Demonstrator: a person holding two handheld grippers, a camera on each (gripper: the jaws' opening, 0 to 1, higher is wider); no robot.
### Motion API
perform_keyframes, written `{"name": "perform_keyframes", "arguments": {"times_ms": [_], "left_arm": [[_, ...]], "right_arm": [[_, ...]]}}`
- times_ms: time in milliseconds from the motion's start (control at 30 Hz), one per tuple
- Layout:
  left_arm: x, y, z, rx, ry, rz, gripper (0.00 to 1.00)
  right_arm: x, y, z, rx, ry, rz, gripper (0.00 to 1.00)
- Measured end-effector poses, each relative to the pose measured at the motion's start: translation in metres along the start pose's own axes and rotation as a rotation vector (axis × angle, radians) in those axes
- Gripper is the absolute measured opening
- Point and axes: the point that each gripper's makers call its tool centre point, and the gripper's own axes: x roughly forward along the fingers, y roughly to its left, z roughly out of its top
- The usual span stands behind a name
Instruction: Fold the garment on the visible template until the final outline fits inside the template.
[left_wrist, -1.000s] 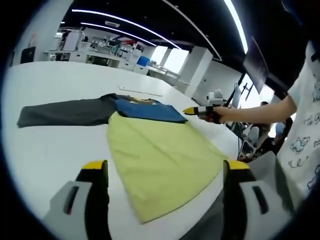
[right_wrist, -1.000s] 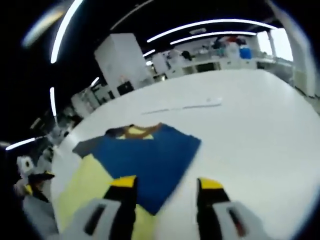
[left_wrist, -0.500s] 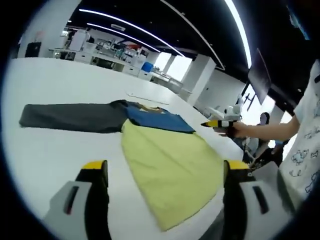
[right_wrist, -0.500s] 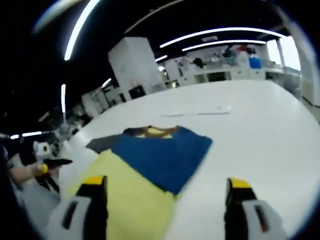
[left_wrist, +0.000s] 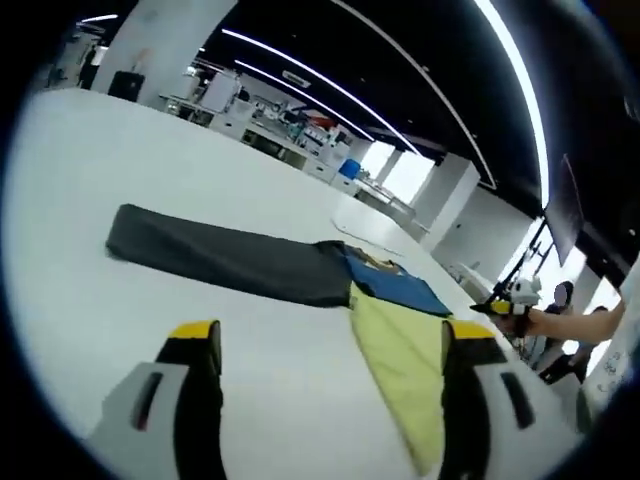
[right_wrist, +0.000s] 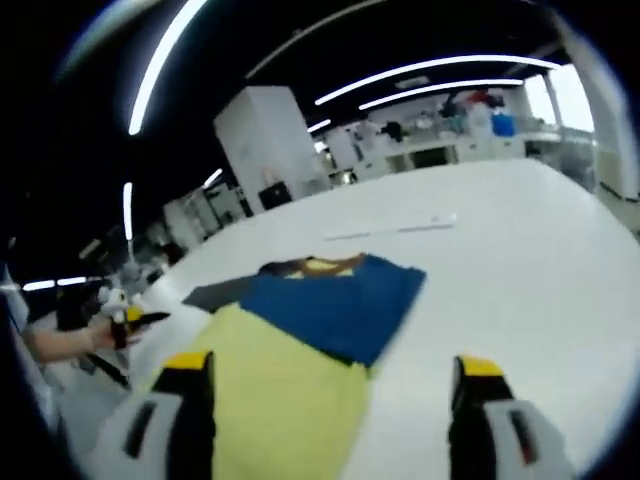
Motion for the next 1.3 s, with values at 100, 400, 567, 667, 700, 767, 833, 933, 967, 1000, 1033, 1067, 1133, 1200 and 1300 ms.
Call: {"name": "perform_keyframes", "arguments": {"times_ms": [100, 400, 567, 667, 700, 767, 833, 933, 967, 1000, 1033, 1067, 1133, 1200, 1300], "left_arm": [[-0.003, 0.023, 0.011, 0.019, -0.018, 0.061, 0.87], [-0.004, 0.109, 0.044, -0.077, -0.08, 0.287, 0.75], [0.0, 0.142, 0.051, -0.102, -0.094, 0.378, 0.7], [0.001, 0.144, 0.052, -0.145, -0.117, 0.388, 0.64], [0.001, 0.147, 0.051, -0.152, -0.115, 0.396, 0.62], [0.002, 0.15, 0.048, -0.143, -0.108, 0.419, 0.58], [0.006, 0.155, 0.048, -0.137, -0.11, 0.424, 0.52], [0.009, 0.158, 0.051, -0.162, -0.122, 0.42, 0.47], [0.01, 0.157, 0.051, -0.162, -0.122, 0.419, 0.45], [0.012, 0.156, 0.051, -0.163, -0.118, 0.42, 0.43], [0.014, 0.157, 0.051, -0.164, -0.117, 0.416, 0.41], [0.016, 0.159, 0.051, -0.161, -0.116, 0.419, 0.39], [0.016, 0.163, 0.049, -0.162, -0.113, 0.451, 0.3], [0.014, 0.172, 0.046, -0.153, -0.111, 0.509, 0.16], [0.014, 0.177, 0.042, -0.199, -0.129, 0.523, 0.04]], "right_arm": [[0.0, 0.0, 0.0, -0.001, 0.006, -0.003, 0.99], [-0.006, 0.009, -0.001, 0.053, -0.017, 0.002, 0.99], [-0.014, 0.018, 0.008, 0.115, -0.062, 0.014, 0.99], [-0.02, 0.021, 0.014, 0.127, -0.093, 0.017, 0.99], [-0.022, 0.021, 0.015, 0.141, -0.103, 0.017, 0.99], [-0.023, 0.022, 0.016, 0.147, -0.109, 0.017, 0.99], [-0.025, 0.022, 0.016, 0.15, -0.112, 0.018, 0.96], [-0.028, 0.026, 0.022, 0.204, -0.147, 0.033, 0.96], [-0.029, 0.026, 0.023, 0.195, -0.147, 0.029, 0.96], [-0.03, 0.026, 0.025, 0.189, -0.148, 0.027, 0.96], [-0.03, 0.027, 0.025, 0.188, -0.147, 0.027, 0.95], [-0.03, 0.027, 0.026, 0.189, -0.149, 0.028, 0.95], [-0.031, 0.027, 0.026, 0.19, -0.148, 0.025, 0.95], [-0.032, 0.028, 0.025, 0.193, -0.149, 0.023, 0.95], [-0.034, 0.026, 0.019, 0.175, -0.124, 0.011, 0.95]]}}
